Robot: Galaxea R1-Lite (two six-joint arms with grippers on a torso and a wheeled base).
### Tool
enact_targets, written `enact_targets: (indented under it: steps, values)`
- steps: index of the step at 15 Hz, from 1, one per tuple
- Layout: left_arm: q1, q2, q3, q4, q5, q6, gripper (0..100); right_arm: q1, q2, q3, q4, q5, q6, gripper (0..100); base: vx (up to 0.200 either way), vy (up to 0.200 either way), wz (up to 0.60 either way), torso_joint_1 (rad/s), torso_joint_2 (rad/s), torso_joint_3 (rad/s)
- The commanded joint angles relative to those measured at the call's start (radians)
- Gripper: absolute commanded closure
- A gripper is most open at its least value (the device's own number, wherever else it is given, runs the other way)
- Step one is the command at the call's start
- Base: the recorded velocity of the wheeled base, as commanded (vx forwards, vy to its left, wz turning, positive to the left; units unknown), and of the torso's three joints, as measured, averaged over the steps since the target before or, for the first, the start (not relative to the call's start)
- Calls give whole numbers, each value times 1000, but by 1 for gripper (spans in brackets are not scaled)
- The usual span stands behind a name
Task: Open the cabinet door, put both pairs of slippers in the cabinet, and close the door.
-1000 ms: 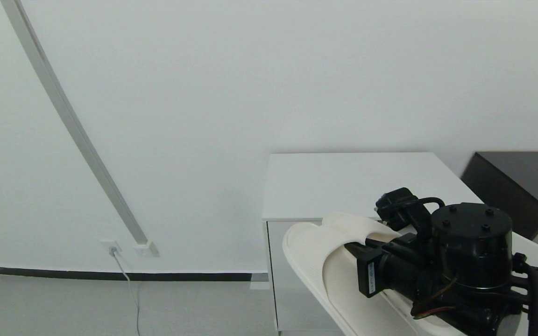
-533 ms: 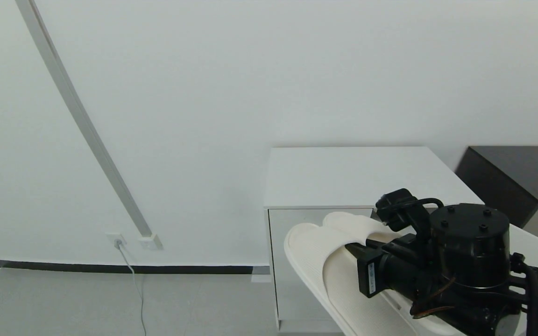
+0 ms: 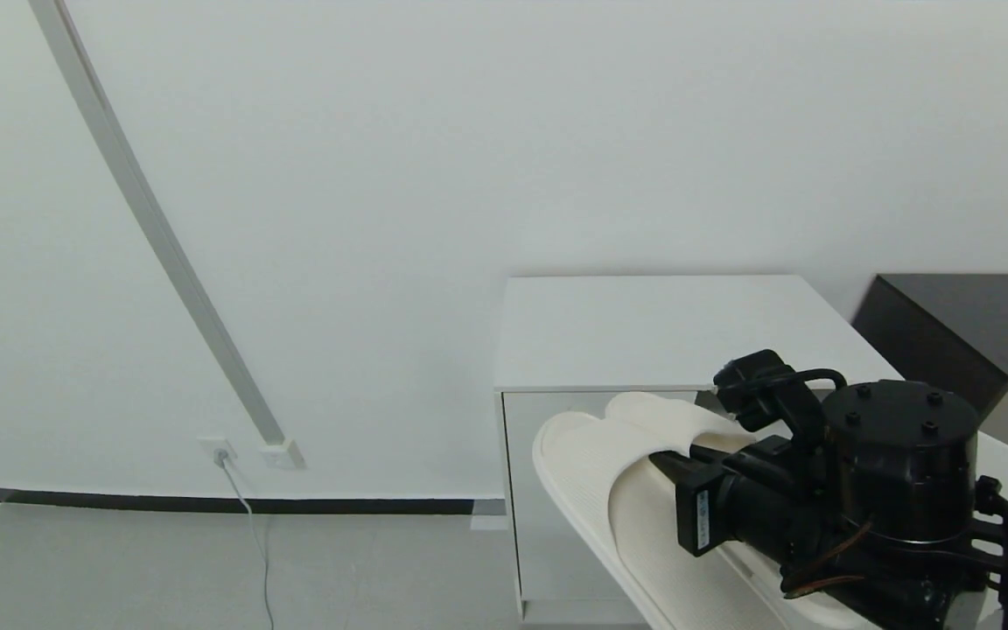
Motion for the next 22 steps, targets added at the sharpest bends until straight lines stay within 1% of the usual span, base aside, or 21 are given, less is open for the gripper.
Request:
enact_targets:
  steps: [1, 22]
  values:
    - [0, 0, 0, 0, 0, 0, 100, 1, -1, 3, -1, 1, 0, 100, 0, 0, 0, 0, 0, 0]
    - [0, 0, 0, 0, 0, 0, 100, 4, 6, 23, -2, 12, -4, 100, 0, -200, 0, 2, 4, 3]
